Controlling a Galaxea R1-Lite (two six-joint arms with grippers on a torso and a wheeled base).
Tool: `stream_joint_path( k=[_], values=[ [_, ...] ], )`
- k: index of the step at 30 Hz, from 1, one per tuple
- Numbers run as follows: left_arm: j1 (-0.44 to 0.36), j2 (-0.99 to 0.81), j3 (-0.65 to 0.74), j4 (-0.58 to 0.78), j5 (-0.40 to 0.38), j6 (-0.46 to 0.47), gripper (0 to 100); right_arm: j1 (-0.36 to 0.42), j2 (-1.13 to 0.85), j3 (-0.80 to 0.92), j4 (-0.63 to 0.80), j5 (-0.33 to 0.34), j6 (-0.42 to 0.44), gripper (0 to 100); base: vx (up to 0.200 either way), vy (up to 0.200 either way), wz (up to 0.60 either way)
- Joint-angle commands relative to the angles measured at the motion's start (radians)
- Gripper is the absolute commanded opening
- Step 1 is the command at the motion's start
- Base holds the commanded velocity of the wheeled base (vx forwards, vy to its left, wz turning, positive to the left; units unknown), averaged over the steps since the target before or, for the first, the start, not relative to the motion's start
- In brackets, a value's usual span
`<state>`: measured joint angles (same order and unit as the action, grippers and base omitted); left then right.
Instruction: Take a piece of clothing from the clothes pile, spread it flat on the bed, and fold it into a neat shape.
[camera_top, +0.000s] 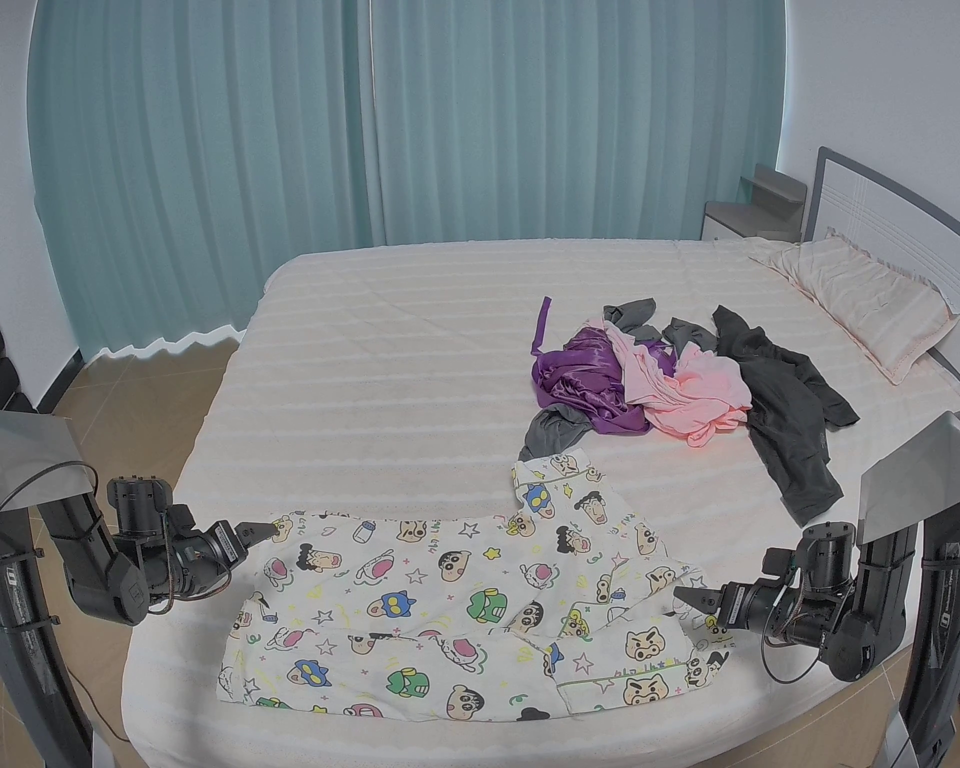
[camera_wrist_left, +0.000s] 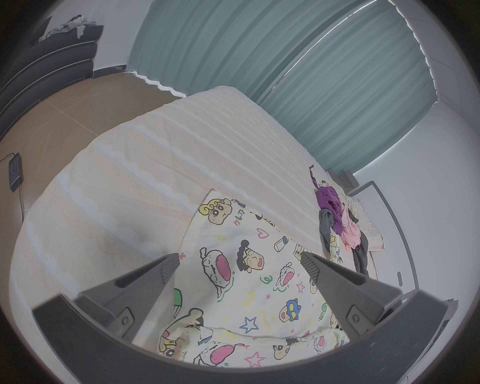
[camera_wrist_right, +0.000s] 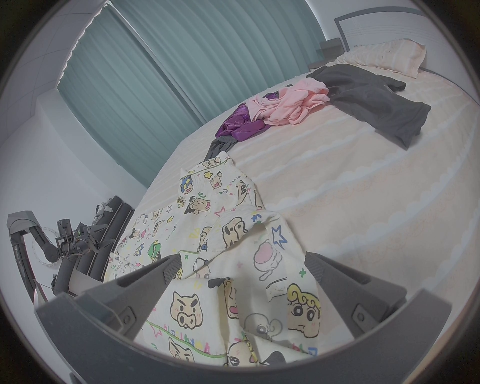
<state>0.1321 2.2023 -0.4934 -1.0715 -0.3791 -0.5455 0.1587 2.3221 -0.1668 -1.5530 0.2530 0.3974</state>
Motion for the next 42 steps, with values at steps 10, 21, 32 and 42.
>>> stream_joint_path(
  k=[10, 21, 32, 42],
  values=[
    [0.006, 0.020, 0.001, -0.062, 0.006, -0.033, 100, 0.008, 0.002, 0.001, -0.016, -0.001, 0.000, 100, 0.060, 0.000, 0.00],
    [0.004, 0.076, -0.002, -0.130, 0.019, -0.027, 100, 0.010, 0.002, 0.001, -0.016, -0.001, 0.000, 100, 0.000, 0.000, 0.00],
    [-0.028, 0.189, -0.201, -0.076, 0.071, 0.009, 100, 0.030, -0.004, 0.006, -0.016, -0.012, 0.000, 100, 0.000, 0.000, 0.00],
    [-0.020, 0.263, -0.243, -0.058, 0.063, 0.102, 100, 0.058, 0.000, 0.006, -0.016, -0.041, 0.001, 100, 0.000, 0.000, 0.00]
  ],
)
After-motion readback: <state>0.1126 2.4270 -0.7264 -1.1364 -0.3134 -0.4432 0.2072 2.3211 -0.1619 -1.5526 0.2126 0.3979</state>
